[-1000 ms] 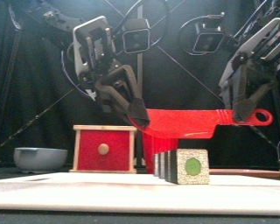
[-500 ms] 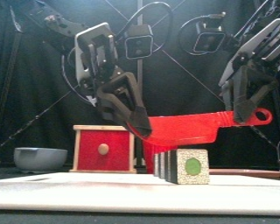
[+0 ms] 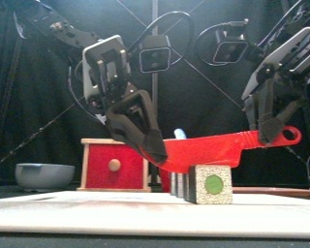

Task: Place sushi on board then cut the sushi with the knife then place the pieces on the plate
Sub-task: Cut the sushi into 4 pieces

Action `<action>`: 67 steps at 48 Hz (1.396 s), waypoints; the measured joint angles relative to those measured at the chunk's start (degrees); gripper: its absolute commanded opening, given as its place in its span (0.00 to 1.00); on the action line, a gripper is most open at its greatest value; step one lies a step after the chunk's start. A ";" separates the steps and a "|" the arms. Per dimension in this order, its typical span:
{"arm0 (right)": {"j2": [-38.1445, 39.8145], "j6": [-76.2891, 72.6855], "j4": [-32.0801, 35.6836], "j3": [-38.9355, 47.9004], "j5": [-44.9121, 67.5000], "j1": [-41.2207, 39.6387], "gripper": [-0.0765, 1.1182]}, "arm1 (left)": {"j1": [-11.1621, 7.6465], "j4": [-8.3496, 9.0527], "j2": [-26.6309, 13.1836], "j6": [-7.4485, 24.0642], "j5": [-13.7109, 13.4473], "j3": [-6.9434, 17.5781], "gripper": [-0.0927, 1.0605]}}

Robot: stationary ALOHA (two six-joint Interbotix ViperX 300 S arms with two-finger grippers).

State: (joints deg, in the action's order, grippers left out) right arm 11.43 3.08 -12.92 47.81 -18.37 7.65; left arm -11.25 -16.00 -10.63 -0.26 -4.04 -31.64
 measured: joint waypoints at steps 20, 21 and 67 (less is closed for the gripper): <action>-3.87 -0.09 -0.97 0.00 0.26 0.35 0.41 | 0.00 -1.76 -1.76 0.18 0.35 0.00 0.51; -3.96 -0.09 -1.05 0.00 0.26 0.35 0.41 | 0.00 -1.76 -1.76 0.09 0.35 0.00 0.51; -7.21 -0.09 -6.86 0.62 2.81 3.69 0.41 | -0.97 -4.83 -2.29 0.09 0.53 -1.41 0.51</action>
State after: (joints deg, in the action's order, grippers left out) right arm 4.22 2.99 -19.78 48.43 -15.56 11.34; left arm -12.22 -20.83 -12.92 -0.18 -3.52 -33.05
